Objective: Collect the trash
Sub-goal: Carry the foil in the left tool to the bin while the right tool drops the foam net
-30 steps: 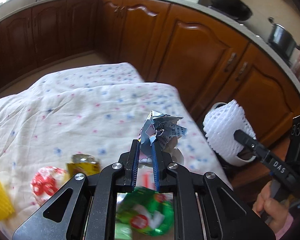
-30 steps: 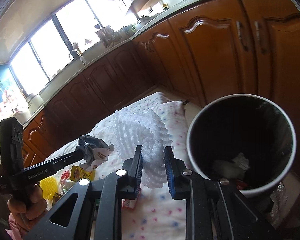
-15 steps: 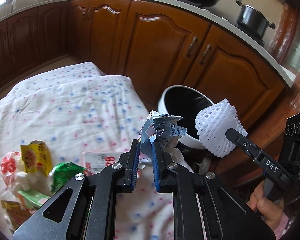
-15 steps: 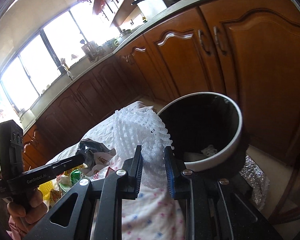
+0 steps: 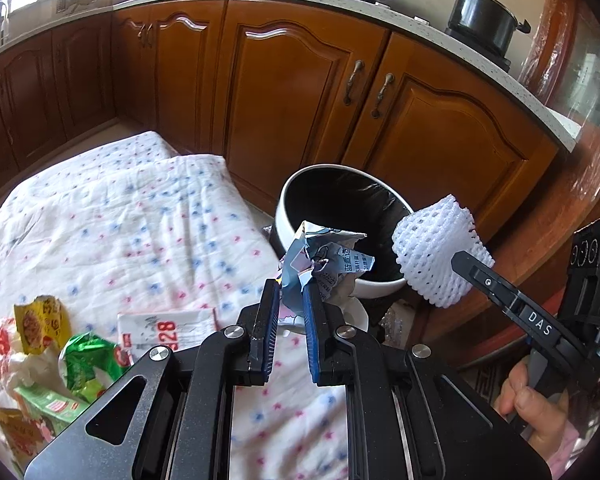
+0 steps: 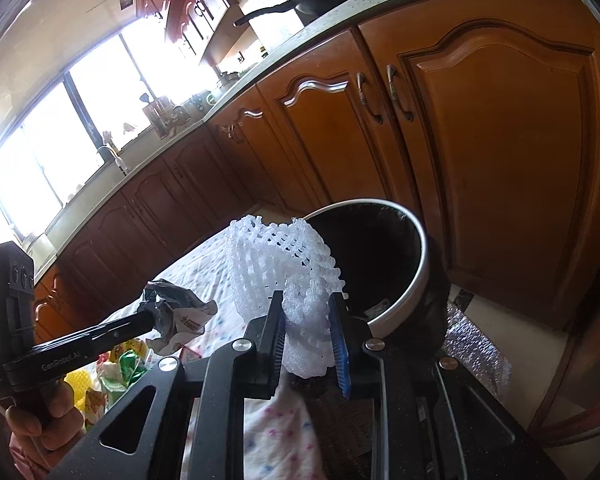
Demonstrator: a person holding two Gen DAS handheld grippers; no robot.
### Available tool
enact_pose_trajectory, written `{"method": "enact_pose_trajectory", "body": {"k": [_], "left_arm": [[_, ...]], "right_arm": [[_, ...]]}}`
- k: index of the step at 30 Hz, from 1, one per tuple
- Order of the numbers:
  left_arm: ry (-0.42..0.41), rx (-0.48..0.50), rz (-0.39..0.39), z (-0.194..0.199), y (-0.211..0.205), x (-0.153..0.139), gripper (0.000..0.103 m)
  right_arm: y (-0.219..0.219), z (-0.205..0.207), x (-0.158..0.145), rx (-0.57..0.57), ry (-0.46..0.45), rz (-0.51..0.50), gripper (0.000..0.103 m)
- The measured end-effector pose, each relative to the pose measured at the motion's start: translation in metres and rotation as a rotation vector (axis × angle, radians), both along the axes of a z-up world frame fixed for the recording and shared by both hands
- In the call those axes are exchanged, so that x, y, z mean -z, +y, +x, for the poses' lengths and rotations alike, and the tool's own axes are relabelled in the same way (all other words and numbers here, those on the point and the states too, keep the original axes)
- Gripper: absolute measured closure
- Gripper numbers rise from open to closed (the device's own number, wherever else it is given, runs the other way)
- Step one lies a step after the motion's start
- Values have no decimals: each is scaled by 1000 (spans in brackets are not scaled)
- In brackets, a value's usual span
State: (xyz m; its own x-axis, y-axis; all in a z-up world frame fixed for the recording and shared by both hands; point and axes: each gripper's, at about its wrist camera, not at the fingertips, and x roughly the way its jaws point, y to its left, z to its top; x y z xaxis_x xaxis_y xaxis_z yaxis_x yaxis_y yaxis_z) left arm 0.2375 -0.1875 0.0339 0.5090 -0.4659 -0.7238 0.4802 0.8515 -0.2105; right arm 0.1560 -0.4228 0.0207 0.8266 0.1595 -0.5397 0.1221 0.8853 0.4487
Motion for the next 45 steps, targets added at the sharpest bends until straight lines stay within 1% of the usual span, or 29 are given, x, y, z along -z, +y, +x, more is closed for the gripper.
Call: {"method": "enact_pose_trajectory", "body": {"k": [6,15,26,31,32,33,35,36,38,40,44,45], "left_arm": [[-4,4,6,10,-17,-3,92],[-21,18,44,32,-51,-4,92],[19,34,93,61,-88,14,92],[39,32,118,71,-98,27,92],[46,33,123,73,-99,30,91],[53,35,125,74,-100,32,91],[69,42,127,76,-101,37,87],[76,45,126,77,-101,38,85],[86,43,123,77,-101,40,77],[81,39,123,75,-101,40,73],[82,29,112,71,-95,38,72],[82,23,111,69,-93,38,72]], "right_arm": [[-11,12,0,13,12,-26,82],[-23,38,4,11,54,-71,81],[-32,71,24,-14,125,-92,79],[-31,80,33,-28,151,-100,76],[-31,82,34,-29,157,-101,72],[-32,83,36,-27,160,-95,61],[-34,82,36,-20,158,-87,52],[-35,81,36,-15,157,-81,50],[-38,79,36,-12,150,-65,50],[-40,76,34,-9,137,-54,50],[-40,67,30,-6,120,-40,49],[-38,63,28,-6,113,-37,46]]}}
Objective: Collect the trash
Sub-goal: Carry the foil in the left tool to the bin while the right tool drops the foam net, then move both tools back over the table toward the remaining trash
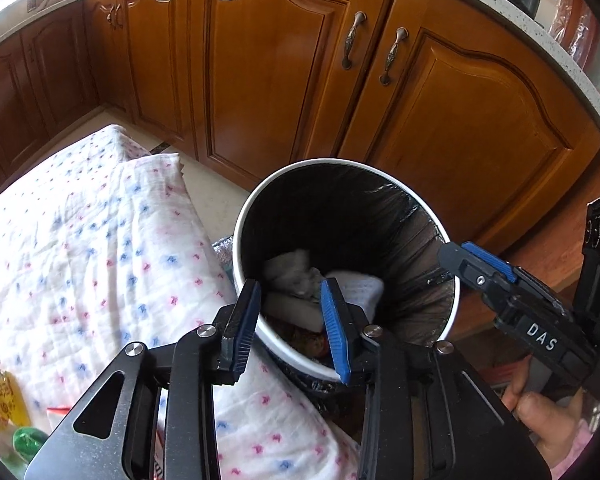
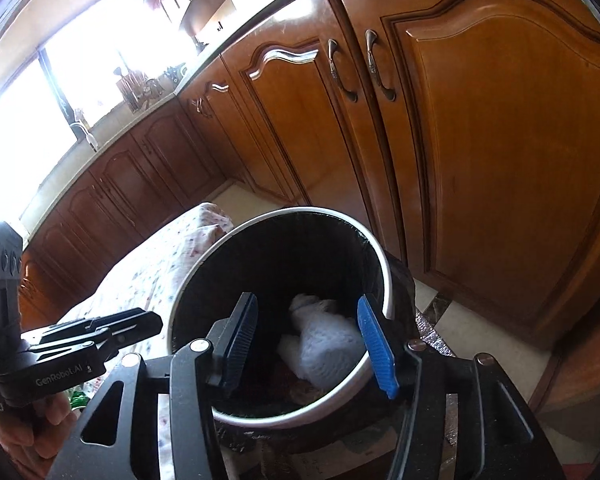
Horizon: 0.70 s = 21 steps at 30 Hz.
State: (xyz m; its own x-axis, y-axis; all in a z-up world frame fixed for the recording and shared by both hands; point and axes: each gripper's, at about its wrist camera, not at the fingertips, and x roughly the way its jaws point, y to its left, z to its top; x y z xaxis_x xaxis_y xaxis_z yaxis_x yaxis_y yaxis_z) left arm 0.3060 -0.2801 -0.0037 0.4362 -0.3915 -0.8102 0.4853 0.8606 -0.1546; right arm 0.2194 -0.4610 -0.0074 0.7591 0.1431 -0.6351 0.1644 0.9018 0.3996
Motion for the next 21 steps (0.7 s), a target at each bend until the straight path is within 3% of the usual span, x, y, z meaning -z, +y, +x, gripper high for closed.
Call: {"method": "enact_pose_trajectory", "body": {"k": [1,3,8,21], "left_arm": [[1,-4,-3,-2,3,-1,72],[3,-13,-18,-7,10,-1,71],[-17,-55,-40,-25,35,-5,60],[-26,-167,-82,-67,111,-3,48]], "right_arm": [[2,-4,-1,1,-7,5,42],[6,-14,-3,6,-31,20,26],[22,-31,-3,3,-58,63,14],[90,-68,-1,-68,-90,107,13]]}}
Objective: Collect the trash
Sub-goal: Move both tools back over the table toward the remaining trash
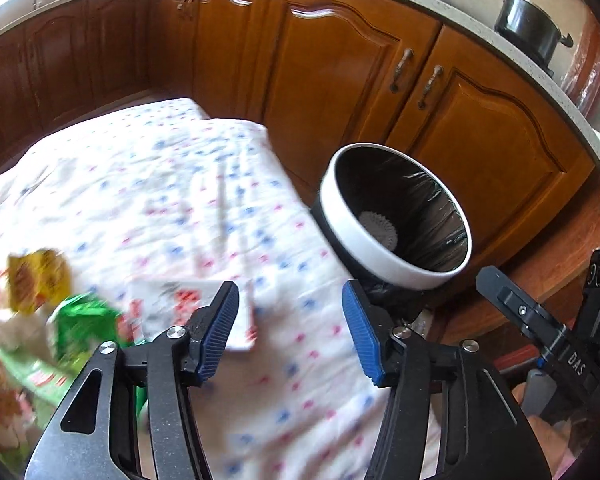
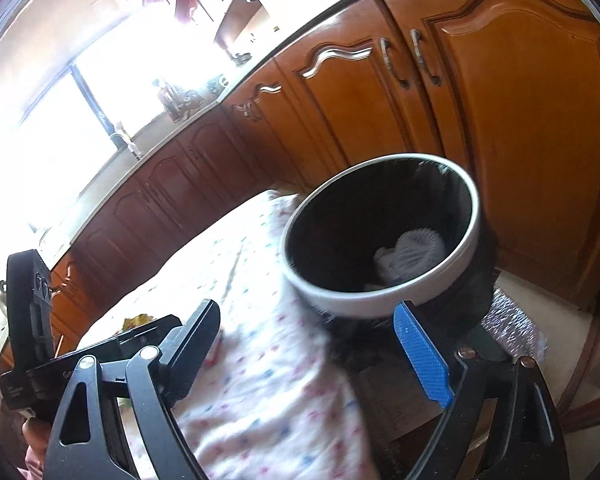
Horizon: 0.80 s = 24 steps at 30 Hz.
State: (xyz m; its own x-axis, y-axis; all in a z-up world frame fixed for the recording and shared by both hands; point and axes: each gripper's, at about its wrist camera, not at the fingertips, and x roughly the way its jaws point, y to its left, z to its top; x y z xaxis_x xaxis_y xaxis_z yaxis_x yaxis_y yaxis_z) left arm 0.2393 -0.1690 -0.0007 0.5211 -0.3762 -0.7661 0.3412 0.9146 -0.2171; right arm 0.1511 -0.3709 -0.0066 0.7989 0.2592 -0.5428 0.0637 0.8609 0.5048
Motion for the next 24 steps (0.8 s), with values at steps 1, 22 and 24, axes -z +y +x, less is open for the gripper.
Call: {"method": "enact_pose_trajectory", "body": {"k": [1,22,24], "left_arm": [[-3,-10,-3,-4,8,-1,47],[2,-191,-55,-52,136,5,47],[-2,-200,-62,-56,144,3,47]], "right_arm": [[5,-3,0,-7,-1,1,13],[96,-22,-2,-157,-5,-27,13],[102,-21,-3,-169,-6,-34,13]]}}
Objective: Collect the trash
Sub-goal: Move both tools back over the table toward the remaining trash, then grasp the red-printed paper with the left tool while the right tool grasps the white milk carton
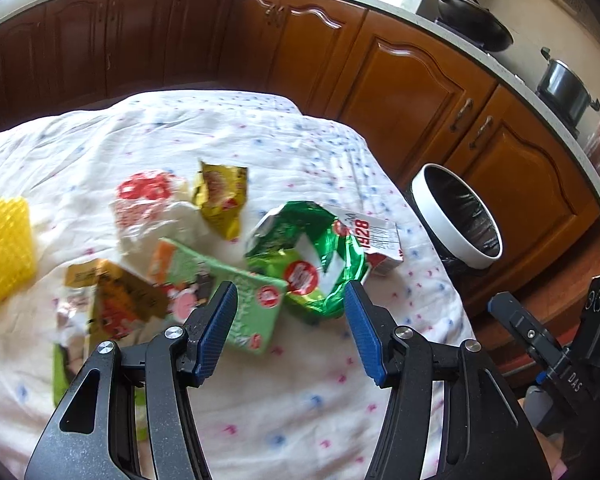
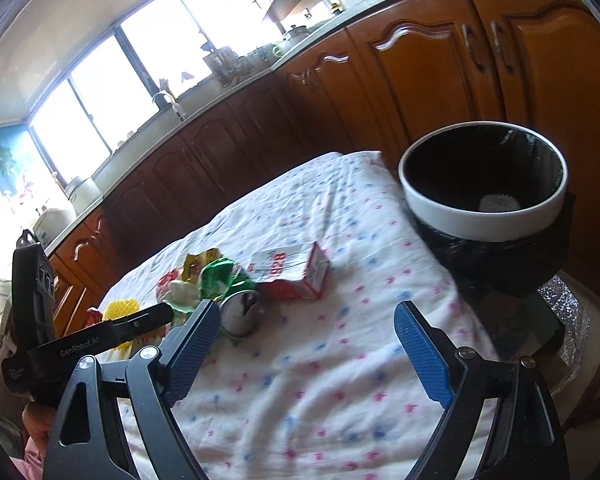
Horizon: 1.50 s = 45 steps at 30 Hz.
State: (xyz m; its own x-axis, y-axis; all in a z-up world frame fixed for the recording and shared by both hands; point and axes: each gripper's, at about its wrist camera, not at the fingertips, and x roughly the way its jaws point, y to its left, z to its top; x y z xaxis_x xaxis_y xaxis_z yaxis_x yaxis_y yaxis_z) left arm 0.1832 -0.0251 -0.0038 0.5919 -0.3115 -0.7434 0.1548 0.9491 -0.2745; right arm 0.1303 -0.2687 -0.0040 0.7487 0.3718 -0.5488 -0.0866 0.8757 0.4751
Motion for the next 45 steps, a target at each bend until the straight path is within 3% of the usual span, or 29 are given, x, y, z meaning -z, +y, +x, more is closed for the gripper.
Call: {"method": "enact_pose_trajectory", "body": {"k": [16,23,37,40,41,42,45], "left_arm": [[-24,-90,-6,2,52,-9,47],[12,-112,9,22,72,-4,47],[131,-102,26,78,81,18,47],[145,-92,35,88,78,23,47],[149,-92,40,90,77,25,47],[150,-88,45,92,75,26,47],[138,-80,64,96,72,28,47]], "right_arm": [[29,33,0,-120,7,-97,13],[33,68,11,-257,59,-269,13],[76,123,24,-567,34,-518,13],[84,130,30,-603,55,-543,16],[85,131,33,-612,64,-543,20],[85,131,35,-614,72,-542,34],[80,127,38,-574,72,-518,41]]}}
